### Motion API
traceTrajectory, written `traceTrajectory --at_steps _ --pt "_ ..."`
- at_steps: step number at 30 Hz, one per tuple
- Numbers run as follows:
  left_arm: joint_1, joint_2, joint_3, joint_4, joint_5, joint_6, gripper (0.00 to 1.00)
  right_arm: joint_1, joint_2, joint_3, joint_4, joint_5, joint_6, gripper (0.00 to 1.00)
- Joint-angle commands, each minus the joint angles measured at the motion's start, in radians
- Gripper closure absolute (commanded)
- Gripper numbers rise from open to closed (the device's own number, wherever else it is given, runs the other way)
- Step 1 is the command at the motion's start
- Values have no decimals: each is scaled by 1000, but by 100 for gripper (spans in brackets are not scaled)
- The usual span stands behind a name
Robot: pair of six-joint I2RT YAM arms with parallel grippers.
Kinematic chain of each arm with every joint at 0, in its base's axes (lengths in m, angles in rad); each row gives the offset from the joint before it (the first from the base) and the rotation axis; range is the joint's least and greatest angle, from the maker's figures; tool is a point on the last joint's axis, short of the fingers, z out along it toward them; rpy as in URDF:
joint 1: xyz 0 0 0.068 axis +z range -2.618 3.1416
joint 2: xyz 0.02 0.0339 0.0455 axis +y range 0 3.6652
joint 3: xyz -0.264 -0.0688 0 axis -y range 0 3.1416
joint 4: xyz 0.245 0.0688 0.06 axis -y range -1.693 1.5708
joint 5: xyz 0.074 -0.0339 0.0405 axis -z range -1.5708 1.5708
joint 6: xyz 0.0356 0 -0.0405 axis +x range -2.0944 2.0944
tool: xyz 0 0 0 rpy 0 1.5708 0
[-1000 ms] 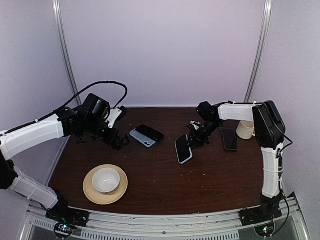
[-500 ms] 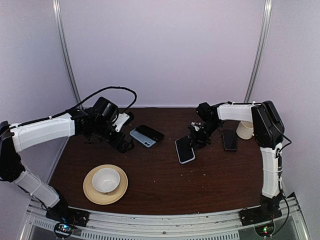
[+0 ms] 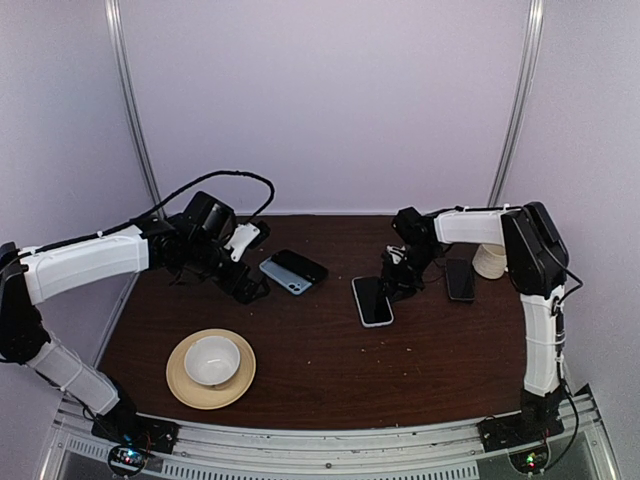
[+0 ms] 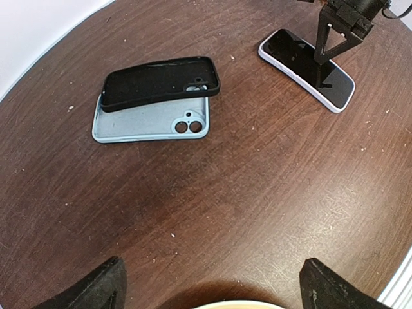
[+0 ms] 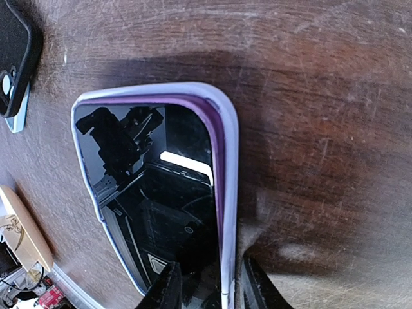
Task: Put the phone into the phone case
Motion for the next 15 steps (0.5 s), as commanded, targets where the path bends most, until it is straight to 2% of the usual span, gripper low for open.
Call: traceTrajectory --at_steps 1,9,15 --pt "15 -26 10 22 31 24 2 19 -39 -83 60 99 62 66" --pt "17 -37 9 16 45 24 2 81 -83 -165 132 97 130 66" --pt "17 -32 10 16 53 21 2 94 -102 -126 90 118 115 67"
